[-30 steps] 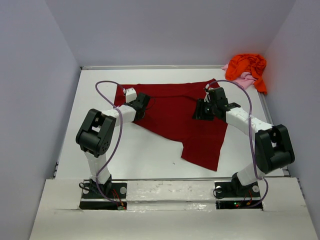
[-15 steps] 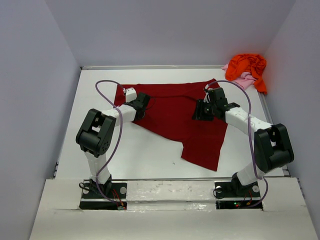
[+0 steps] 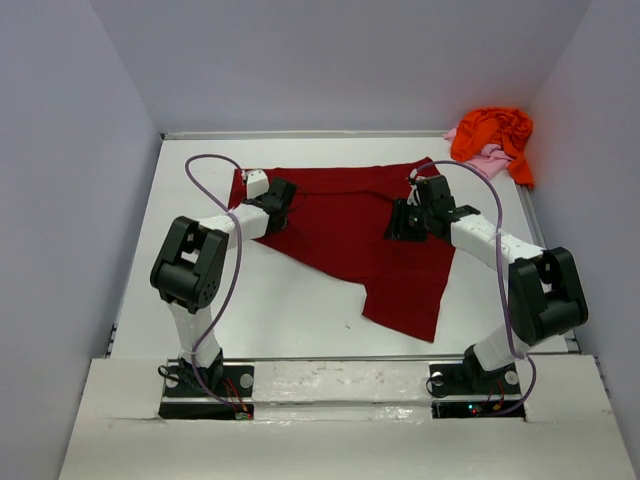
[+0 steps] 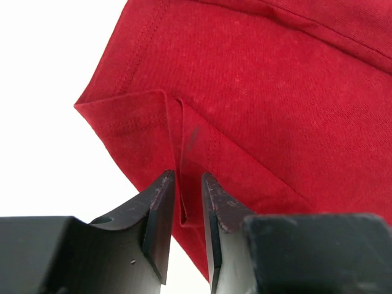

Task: Fold and stack the t-shirts
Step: Fold the tshirt

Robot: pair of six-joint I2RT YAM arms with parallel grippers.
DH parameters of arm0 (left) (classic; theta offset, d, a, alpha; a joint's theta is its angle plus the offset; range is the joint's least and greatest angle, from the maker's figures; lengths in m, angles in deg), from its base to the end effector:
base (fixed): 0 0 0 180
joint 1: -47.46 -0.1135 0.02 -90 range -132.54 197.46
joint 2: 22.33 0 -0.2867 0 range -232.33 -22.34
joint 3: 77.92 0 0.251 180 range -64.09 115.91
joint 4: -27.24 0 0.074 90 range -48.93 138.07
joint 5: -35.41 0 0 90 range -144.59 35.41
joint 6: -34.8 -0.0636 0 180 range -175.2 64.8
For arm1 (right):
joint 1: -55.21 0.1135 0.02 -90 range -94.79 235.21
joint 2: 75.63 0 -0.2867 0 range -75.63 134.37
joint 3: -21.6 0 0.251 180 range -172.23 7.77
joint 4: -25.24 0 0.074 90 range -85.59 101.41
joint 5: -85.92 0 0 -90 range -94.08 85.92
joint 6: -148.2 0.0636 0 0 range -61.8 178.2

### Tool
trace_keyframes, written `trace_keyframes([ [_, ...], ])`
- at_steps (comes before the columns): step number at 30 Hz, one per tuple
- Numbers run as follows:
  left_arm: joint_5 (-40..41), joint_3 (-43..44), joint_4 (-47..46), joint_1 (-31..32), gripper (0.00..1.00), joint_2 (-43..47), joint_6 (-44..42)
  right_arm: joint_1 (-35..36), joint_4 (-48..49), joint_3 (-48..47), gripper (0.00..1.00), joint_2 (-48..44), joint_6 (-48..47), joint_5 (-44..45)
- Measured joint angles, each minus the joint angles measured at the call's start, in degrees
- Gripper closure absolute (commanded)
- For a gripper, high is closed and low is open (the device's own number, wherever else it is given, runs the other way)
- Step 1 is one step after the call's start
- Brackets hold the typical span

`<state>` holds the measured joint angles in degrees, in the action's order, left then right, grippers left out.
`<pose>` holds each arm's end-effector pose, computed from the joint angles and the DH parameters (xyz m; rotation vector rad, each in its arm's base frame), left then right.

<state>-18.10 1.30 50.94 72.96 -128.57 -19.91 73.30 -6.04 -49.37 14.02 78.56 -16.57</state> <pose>0.3800 -0.1394 0.1779 -0.4532 2.2067 0.2322 0.3223 0.1198 0.2156 -0.0500 2.4961 0.5571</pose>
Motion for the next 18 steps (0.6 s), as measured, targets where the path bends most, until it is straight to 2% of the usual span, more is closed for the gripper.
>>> trace_keyframes([
  [15,-0.7,0.0,-0.1,-0.4,0.67,-2.0,-0.3,0.0,0.0,0.0,0.47,0.0,0.0,0.0],
  [17,-1.0,0.0,-0.2,-0.5,0.71,-2.0,-0.3,0.0,0.0,0.0,0.47,0.1,0.0,0.0],
  [18,-1.1,0.0,-0.2,-0.5,0.80,-2.0,-0.3,0.0,0.0,0.0,0.47,0.1,0.0,0.0],
])
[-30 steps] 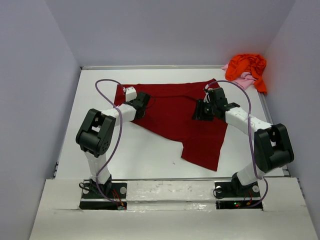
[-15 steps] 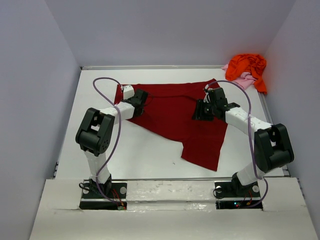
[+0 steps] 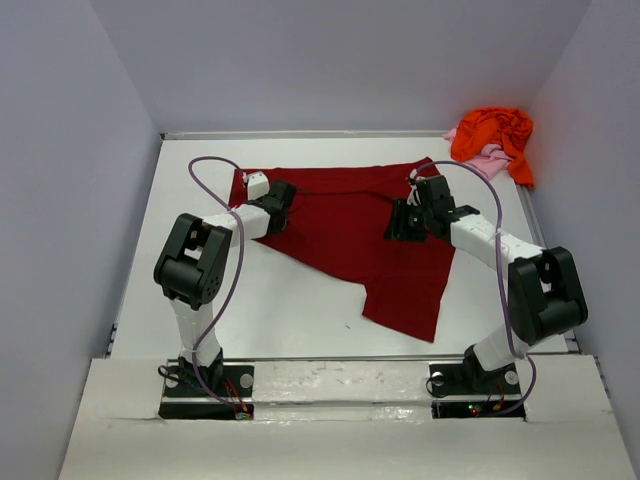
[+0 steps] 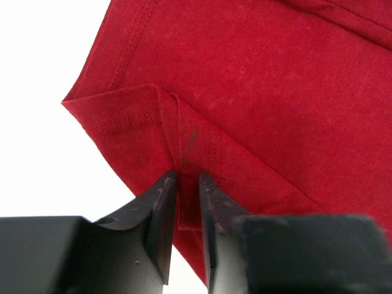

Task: Fold and stack the t-shirts
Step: Fold the tshirt

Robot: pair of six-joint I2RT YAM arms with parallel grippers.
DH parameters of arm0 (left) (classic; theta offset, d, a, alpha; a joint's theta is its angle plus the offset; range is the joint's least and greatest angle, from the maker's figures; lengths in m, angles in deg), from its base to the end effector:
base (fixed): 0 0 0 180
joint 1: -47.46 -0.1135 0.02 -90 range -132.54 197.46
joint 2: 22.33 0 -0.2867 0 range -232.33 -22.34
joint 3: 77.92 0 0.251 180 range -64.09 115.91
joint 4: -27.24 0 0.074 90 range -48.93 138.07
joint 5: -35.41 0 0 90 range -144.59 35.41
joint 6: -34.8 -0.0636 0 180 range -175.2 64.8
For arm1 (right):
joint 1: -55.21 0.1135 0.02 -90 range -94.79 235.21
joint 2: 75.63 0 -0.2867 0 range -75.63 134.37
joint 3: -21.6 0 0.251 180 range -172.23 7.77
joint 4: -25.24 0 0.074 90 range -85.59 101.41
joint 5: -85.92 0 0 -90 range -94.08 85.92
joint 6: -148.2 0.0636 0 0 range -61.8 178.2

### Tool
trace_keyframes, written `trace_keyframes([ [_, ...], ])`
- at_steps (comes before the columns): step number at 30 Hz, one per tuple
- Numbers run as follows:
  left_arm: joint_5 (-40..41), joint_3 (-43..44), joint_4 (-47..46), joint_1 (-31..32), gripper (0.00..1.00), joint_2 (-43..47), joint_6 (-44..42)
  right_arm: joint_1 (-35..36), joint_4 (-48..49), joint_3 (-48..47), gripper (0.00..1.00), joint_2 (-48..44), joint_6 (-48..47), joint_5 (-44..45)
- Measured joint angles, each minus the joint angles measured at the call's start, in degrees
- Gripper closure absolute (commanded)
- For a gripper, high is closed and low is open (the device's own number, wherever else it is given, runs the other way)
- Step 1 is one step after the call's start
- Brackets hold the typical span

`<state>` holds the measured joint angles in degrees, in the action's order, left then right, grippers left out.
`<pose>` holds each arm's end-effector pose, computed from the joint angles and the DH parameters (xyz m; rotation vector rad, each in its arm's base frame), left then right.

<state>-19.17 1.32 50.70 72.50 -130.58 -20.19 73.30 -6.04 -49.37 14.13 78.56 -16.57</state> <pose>0.3834 -0.1384 0.1643 -0.4429 2.2418 0.2419 0.3225 0.1198 0.2150 -0.0498 2.4980 0.5566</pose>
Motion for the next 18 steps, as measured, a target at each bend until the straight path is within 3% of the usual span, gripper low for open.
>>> trace_keyframes([
  [3,-0.6,0.0,-0.4,0.0,1.00,0.0,-0.1,0.0,0.0,0.0,0.47,0.3,0.0,0.0],
  [14,-2.6,-0.3,-1.2,0.1,1.00,0.6,-0.5,0.2,0.7,0.5,0.47,0.6,0.5,0.0],
  [18,-4.6,0.5,1.5,0.8,1.00,4.7,-1.6,2.8,3.1,8.1,0.48,-5.3,3.7,1.3],
])
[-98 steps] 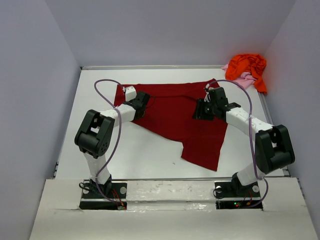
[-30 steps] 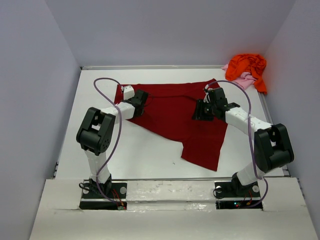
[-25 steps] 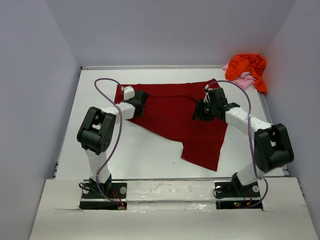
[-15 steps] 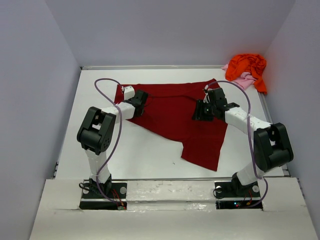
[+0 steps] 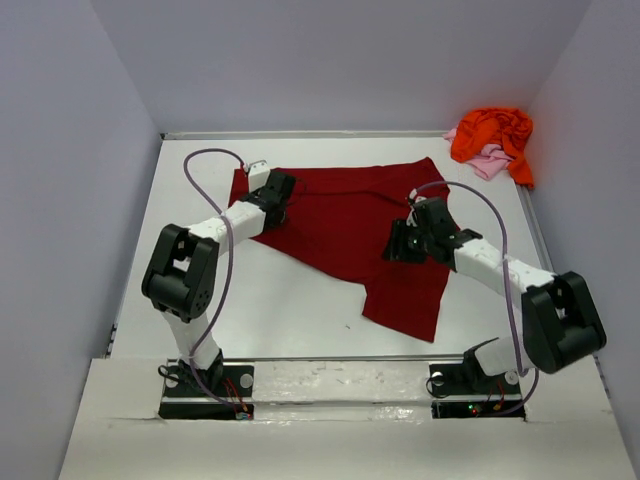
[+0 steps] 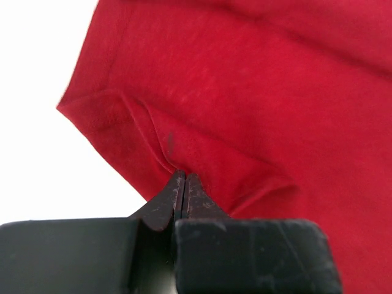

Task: Fold and stack the t-shirts
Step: Fold the tshirt

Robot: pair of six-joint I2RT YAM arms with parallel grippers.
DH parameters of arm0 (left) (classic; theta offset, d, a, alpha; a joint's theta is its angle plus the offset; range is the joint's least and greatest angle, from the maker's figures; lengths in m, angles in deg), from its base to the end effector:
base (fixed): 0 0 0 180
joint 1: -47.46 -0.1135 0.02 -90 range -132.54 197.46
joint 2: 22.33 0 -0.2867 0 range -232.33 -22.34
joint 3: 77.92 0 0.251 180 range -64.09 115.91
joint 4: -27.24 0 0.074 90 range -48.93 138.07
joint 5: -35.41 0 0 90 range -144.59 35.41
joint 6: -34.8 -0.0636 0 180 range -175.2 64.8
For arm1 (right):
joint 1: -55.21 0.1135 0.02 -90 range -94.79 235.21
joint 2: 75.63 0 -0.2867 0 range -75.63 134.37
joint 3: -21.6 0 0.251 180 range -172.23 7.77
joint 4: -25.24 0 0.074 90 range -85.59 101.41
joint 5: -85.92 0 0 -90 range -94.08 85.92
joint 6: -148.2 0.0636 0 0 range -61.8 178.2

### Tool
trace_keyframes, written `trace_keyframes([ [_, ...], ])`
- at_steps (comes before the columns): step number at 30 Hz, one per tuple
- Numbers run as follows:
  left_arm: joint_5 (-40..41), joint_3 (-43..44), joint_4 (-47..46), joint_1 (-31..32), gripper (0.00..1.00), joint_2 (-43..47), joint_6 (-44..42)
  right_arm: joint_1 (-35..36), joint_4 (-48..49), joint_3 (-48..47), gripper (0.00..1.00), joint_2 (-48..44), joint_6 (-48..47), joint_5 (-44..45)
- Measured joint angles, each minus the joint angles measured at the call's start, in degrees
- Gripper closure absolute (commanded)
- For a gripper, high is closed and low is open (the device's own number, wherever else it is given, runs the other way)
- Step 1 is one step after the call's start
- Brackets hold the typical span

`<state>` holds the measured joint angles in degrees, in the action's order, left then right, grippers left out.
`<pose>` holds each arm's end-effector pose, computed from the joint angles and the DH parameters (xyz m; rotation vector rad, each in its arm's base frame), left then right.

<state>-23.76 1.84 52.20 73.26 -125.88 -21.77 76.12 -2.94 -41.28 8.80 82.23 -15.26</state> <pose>0.3758 -0.1455 0.1943 -0.3850 2.2427 0.1216 0.2887 0.1235 0.2026 -0.0216 2.5049 0.5772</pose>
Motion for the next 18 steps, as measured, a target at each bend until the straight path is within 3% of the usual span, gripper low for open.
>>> trace_keyframes([
  [5,-0.6,7.2,3.6,0.1,1.00,4.3,-3.5,4.5,-0.2,10.7,0.50,-13.7,4.7,2.3],
  [9,-1.0,12.9,4.3,0.0,1.00,5.2,-6.4,6.4,-4.2,19.2,0.52,-30.0,12.5,6.3],
  [13,-2.6,13.4,4.9,-0.7,1.00,6.3,-8.6,6.8,-12.6,21.8,0.53,-43.7,19.1,11.7],
  [18,-4.7,13.3,5.5,-2.5,1.00,6.5,-9.9,7.1,-21.5,21.7,0.54,-50.2,27.2,16.9],
])
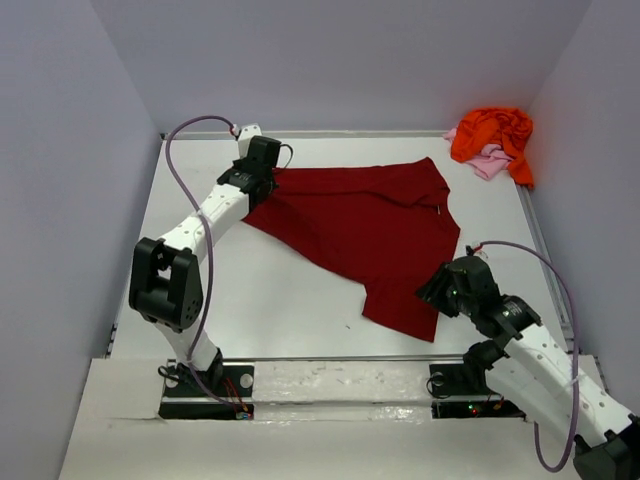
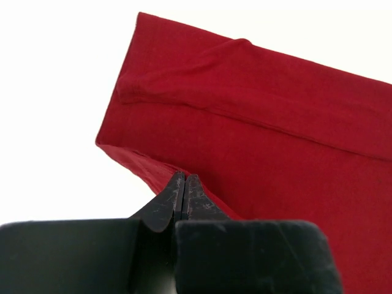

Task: Fold and stack the t-shirts
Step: Fold the tshirt

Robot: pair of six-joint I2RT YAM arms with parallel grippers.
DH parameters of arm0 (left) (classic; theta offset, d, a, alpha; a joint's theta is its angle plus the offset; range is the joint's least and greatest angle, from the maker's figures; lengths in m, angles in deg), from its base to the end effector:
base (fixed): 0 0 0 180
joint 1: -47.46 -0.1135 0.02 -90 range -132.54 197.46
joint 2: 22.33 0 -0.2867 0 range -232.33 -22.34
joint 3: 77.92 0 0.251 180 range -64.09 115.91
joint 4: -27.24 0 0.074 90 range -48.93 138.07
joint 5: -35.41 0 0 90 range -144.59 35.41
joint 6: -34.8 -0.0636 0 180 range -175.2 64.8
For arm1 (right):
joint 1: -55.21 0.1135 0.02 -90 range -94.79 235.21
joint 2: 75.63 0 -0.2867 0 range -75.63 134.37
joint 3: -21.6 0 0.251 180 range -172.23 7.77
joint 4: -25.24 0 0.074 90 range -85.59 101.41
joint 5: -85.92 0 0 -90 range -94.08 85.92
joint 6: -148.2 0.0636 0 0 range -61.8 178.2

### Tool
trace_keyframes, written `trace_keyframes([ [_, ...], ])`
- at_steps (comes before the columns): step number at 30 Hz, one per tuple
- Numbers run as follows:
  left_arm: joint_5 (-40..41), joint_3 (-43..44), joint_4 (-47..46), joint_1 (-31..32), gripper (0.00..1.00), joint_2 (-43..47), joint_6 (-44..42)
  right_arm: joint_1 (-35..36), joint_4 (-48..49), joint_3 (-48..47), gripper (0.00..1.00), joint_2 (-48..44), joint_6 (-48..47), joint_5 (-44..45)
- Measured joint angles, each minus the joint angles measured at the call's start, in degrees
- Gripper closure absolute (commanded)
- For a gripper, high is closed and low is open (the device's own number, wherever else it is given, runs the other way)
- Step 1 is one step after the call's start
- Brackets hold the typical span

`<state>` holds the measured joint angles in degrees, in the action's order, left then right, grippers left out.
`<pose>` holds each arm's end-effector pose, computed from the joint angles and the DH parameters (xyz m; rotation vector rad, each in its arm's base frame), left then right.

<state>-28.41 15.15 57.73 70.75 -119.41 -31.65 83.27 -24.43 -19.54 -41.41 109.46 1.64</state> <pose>0.3911 -0.1378 0.3062 -0.2602 2.0879 0.0089 0.1203 0.0569 0.2118 0.5306 2.3256 0.5740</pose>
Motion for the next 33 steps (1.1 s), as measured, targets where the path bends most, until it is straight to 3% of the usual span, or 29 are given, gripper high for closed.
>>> trace_keyframes([
  [3,-0.9,-0.7,-0.2,-1.8,1.00,1.1,-0.3,0.2,-3.5,0.0,0.54,2.7,2.6,1.6],
  [6,-2.4,-1.8,-0.3,-4.7,1.00,3.1,-0.3,0.2,-4.5,-1.0,0.54,11.3,2.5,4.2],
  [11,-3.5,-2.5,-0.6,-7.0,1.00,5.9,-0.3,0.2,-2.3,-8.3,0.54,27.3,0.0,7.5],
  [15,-3.7,-2.5,-0.7,-7.0,1.00,6.9,-0.3,0.2,0.0,-12.0,0.54,33.2,-1.2,7.8],
  [26,-5.5,-2.7,-1.0,-10.5,1.00,6.9,-0.1,0.5,0.2,-12.4,0.53,34.4,-5.0,-0.8],
  [33,-5.7,-2.7,-1.2,-11.8,1.00,5.4,0.1,2.5,-0.9,-10.6,0.53,29.3,-5.9,-9.5],
])
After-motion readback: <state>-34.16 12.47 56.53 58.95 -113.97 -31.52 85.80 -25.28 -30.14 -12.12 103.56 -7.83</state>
